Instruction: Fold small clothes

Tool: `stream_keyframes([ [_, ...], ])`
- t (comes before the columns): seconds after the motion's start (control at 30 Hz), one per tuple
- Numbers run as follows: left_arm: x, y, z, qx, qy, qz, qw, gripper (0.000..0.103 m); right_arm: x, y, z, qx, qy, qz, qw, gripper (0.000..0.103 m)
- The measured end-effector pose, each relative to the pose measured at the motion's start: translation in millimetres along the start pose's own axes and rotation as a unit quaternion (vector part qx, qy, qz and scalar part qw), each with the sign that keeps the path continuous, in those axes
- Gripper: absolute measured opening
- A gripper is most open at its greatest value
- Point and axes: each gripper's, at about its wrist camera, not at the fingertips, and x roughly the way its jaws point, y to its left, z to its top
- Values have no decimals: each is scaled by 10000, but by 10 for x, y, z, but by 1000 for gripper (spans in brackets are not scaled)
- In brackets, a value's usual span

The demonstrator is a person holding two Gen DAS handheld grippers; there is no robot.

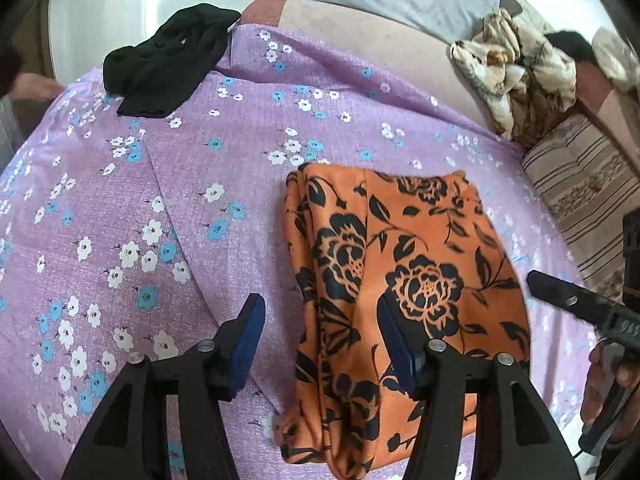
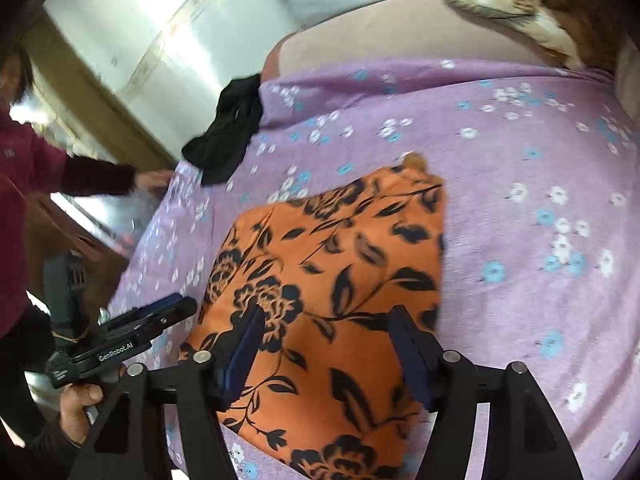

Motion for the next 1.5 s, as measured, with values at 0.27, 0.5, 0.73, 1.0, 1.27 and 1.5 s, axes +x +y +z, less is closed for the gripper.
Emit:
stream_keyframes([
  [0.27, 206, -62, -119, 176, 305, 138, 9993, 62, 134, 45, -39, 90, 96, -502, 9986, 70],
  [0.5, 256, -14, -117, 98, 396, 71, 9991, 66, 359, 3, -76, 112, 308, -722, 9969, 77],
  [0.73, 204, 19, -132, 87, 341, 82, 9993, 67, 116, 220, -36, -70, -207, -695, 9973, 79],
  [1.0, 37, 39, -158, 157, 237, 116, 9995, 67, 234, 226, -101, 71, -25, -811, 9967, 79],
  [1.27, -424, 120, -443, 68, -160, 286, 9994, 83, -195, 411, -540, 142, -79, -990, 9950, 79],
  [1.5, -898, -40, -892, 260, -558, 669, 9959, 92, -441, 583, -1169, 113, 43, -1496, 9887, 86],
])
